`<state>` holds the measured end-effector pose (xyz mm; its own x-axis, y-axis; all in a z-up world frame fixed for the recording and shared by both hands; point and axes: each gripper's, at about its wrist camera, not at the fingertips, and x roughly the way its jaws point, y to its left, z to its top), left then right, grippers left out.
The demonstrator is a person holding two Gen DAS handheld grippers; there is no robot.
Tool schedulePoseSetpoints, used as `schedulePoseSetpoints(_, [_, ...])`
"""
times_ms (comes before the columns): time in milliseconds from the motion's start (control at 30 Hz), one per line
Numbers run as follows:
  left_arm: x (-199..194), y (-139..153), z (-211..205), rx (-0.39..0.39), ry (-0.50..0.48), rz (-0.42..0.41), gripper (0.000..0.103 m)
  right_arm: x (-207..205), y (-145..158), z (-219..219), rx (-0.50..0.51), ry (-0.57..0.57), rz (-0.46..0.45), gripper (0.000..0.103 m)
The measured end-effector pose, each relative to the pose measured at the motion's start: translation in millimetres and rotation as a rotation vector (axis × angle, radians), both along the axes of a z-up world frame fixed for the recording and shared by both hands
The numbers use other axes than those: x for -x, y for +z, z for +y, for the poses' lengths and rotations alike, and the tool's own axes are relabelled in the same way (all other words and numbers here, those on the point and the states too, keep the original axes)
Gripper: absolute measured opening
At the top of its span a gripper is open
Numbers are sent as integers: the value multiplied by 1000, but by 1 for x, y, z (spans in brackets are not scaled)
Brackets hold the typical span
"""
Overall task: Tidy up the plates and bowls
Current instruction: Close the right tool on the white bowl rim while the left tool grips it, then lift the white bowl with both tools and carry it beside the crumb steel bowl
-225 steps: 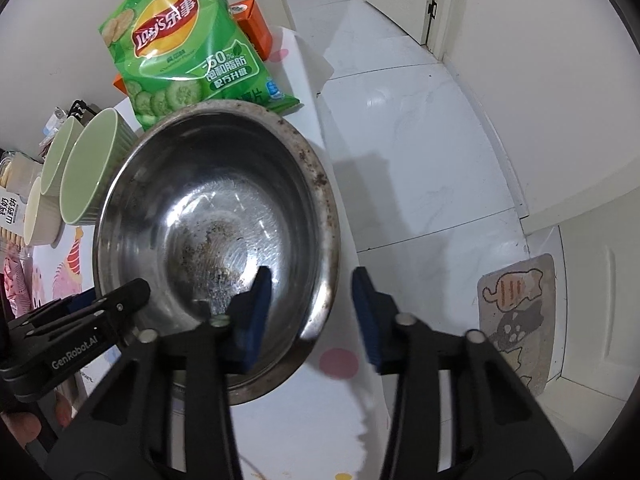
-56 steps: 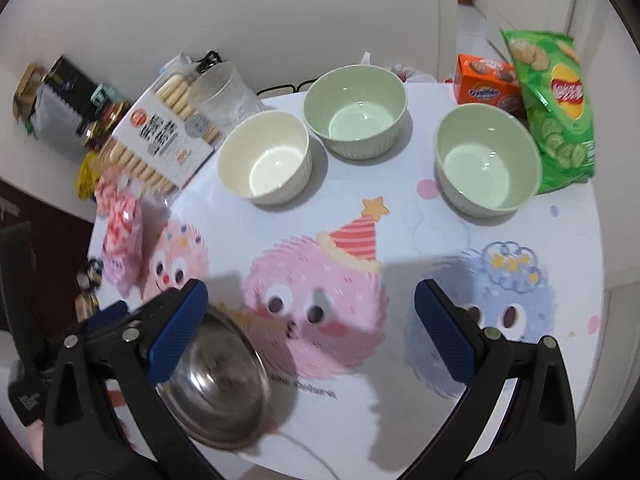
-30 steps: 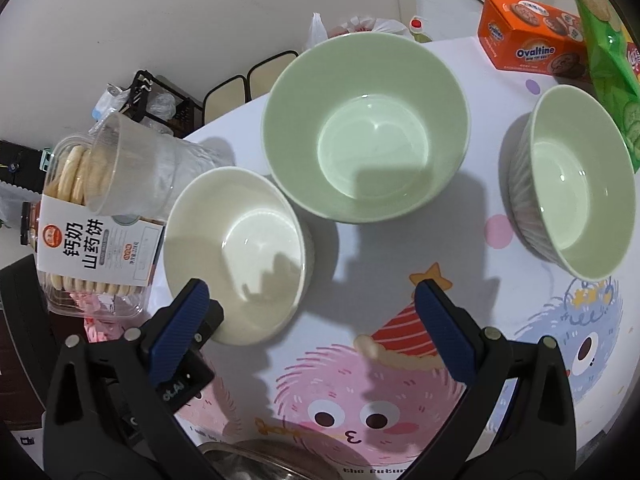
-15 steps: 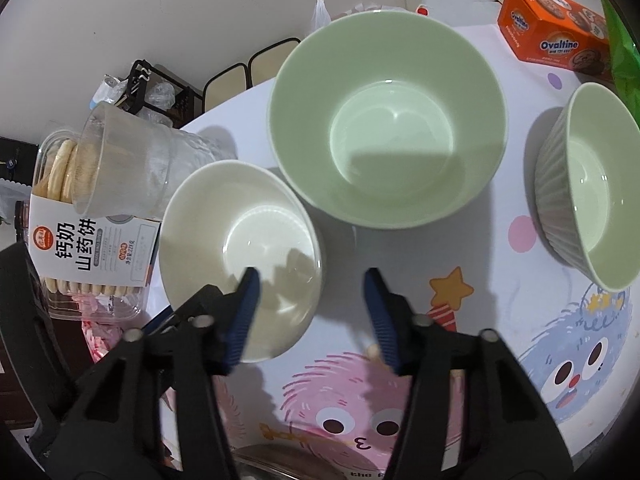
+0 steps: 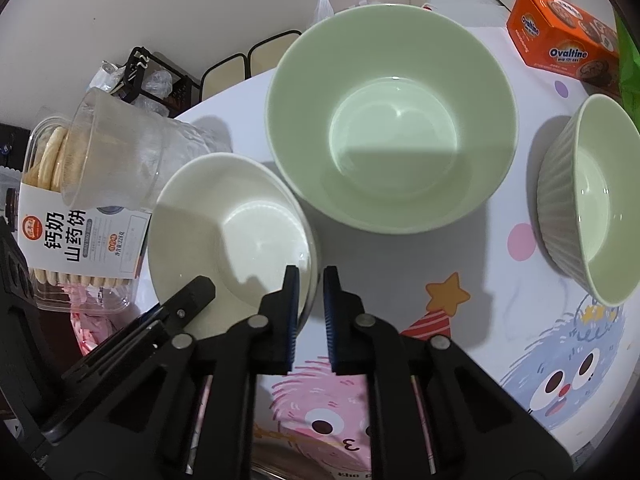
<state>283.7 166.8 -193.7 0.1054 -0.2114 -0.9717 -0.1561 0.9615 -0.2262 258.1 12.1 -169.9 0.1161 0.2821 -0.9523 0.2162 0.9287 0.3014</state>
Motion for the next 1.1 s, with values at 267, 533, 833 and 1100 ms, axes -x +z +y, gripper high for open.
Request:
schedulePoseSetpoints(267, [8, 6, -2, 4, 1, -17, 10, -1, 1, 2, 13, 22, -3, 11])
schedulePoseSetpoints(533, [29, 18, 8, 15, 5, -30, 10, 10, 3, 4, 6, 46, -7, 11])
schedulePoseSetpoints(833, [73, 38, -8, -1, -3, -67, 10, 40, 29, -6, 9, 86, -58, 11])
schedulePoseSetpoints(1100, [133, 55, -49, -13, -29, -88, 10, 86, 45, -45, 14, 92, -75, 11])
